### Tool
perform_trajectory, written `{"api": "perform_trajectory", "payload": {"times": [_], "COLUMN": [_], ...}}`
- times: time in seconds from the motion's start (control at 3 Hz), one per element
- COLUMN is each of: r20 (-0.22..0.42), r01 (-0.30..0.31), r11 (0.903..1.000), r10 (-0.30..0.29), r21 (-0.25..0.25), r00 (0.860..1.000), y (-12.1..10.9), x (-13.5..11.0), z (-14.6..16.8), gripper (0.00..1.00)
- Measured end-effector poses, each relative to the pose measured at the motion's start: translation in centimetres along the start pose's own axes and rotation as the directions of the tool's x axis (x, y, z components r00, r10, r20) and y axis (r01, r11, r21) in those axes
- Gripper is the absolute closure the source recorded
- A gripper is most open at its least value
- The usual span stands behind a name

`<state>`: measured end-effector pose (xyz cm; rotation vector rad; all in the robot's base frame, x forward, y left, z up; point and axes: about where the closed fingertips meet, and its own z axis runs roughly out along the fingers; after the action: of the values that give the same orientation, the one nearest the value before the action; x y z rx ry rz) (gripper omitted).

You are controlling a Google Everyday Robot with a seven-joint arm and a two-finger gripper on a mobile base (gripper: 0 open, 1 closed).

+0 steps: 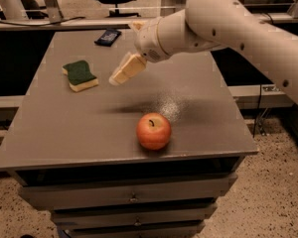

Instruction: Pick sponge

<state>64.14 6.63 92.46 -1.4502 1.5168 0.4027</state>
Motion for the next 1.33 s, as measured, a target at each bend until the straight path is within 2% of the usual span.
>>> {"api": "perform_trajectory", "payload": {"times": [0.33,0.67,1.0,1.33], "r20": [0.087,0.130,0.134,0.123], "r01": [-0.013,-0.033,-0.048,-0.078], "r11": [0.9991,0.9940,0.9841,0.9686], "r10": [0.016,0.046,0.072,0.109], "r21": [-0.041,-0.104,-0.171,-0.236], "r00": [0.996,0.990,0.988,0.986], "y": [-1.3,-1.4,-0.8,0.2], "x": [-0.6,-0.3,0.1,0.2], "z": [4.6,9.0,12.1,14.0], "gripper": [0.00,0.00,0.00,0.00]}}
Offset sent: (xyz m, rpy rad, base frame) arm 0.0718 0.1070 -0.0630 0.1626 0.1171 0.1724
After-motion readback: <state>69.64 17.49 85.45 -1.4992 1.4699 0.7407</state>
